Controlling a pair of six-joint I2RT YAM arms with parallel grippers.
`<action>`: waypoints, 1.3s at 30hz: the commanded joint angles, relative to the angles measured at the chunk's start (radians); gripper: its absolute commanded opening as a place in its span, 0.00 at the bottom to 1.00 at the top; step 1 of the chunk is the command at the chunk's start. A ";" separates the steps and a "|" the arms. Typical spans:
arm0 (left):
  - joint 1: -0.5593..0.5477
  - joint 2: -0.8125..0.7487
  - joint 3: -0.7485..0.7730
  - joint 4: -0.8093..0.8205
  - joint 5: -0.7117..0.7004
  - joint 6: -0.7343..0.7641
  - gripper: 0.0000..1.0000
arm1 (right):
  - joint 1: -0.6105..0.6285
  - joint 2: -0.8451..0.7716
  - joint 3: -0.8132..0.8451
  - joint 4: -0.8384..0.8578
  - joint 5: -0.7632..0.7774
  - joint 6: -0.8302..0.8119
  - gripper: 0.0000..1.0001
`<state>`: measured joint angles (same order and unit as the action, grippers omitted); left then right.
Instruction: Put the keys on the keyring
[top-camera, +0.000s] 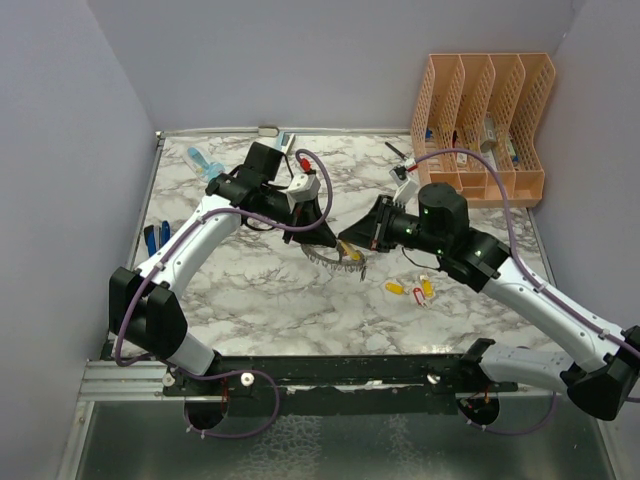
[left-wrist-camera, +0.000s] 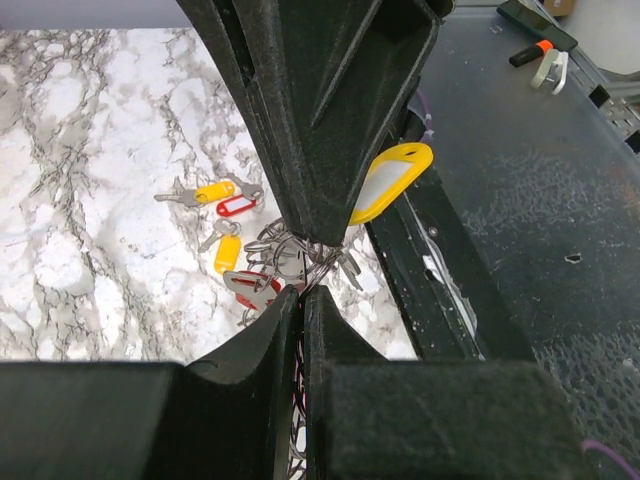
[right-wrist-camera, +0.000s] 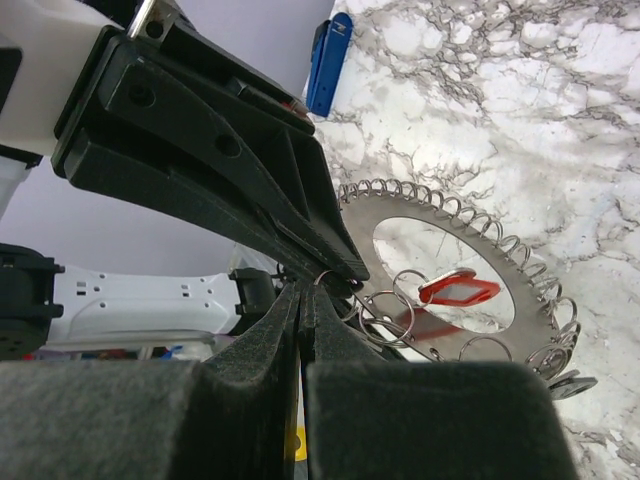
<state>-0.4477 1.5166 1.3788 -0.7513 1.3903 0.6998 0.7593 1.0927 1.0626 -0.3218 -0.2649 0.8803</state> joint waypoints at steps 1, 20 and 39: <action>-0.006 -0.023 0.028 -0.029 -0.014 0.053 0.00 | 0.009 0.020 0.015 0.052 0.011 0.069 0.01; -0.006 0.022 0.035 0.049 0.044 0.022 0.00 | 0.062 0.066 0.099 0.025 0.046 0.122 0.03; -0.007 0.085 0.117 0.055 0.205 0.098 0.00 | 0.208 0.140 0.322 -0.102 0.206 0.105 0.37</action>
<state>-0.4400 1.5723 1.4506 -0.6910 1.5352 0.7052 0.9211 1.2171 1.3151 -0.4725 -0.0551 0.9688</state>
